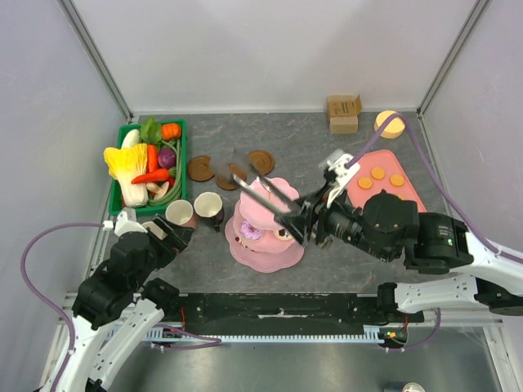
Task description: Serve the afternoon tea
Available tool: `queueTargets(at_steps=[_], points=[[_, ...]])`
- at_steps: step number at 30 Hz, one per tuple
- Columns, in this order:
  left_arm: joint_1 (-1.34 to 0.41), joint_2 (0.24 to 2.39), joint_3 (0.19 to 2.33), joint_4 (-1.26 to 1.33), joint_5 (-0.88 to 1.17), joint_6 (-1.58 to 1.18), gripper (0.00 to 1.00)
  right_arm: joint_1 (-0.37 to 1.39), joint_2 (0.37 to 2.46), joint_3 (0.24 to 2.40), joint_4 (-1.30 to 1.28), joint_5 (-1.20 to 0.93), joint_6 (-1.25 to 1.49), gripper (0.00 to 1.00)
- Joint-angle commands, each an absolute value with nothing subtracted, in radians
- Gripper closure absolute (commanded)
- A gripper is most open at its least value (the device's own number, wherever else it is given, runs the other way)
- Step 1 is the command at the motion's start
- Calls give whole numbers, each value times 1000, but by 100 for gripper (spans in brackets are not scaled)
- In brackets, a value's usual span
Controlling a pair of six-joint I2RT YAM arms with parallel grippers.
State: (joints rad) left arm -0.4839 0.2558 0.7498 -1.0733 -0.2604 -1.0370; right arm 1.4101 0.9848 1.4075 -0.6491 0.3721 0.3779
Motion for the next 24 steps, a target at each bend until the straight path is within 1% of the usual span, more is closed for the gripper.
queueTargets(at_steps=[1,4,6,10,16,21,24], points=[[-482,287,778,-997,-256,-976,1,1411,1054,1598,-612,799,275,43],[-482,304,779,-991,-259,-968,0,1375,1110,1661,-646,960,221,42],[-482,310,775,-985,-261,-968,1,1306,1124,1690,-673,940,216,42],[-482,310,764,-974,-265,-966,1,1107,1146,1707,-718,928,230,41],[-482,324,744,-953,-267,-963,1,792,1199,1620,-776,795,274,40],[-482,340,703,-922,-284,-959,1,522,1192,1421,-795,614,327,40],[-482,359,675,-881,-282,-953,1,396,1204,1287,-788,494,350,40]])
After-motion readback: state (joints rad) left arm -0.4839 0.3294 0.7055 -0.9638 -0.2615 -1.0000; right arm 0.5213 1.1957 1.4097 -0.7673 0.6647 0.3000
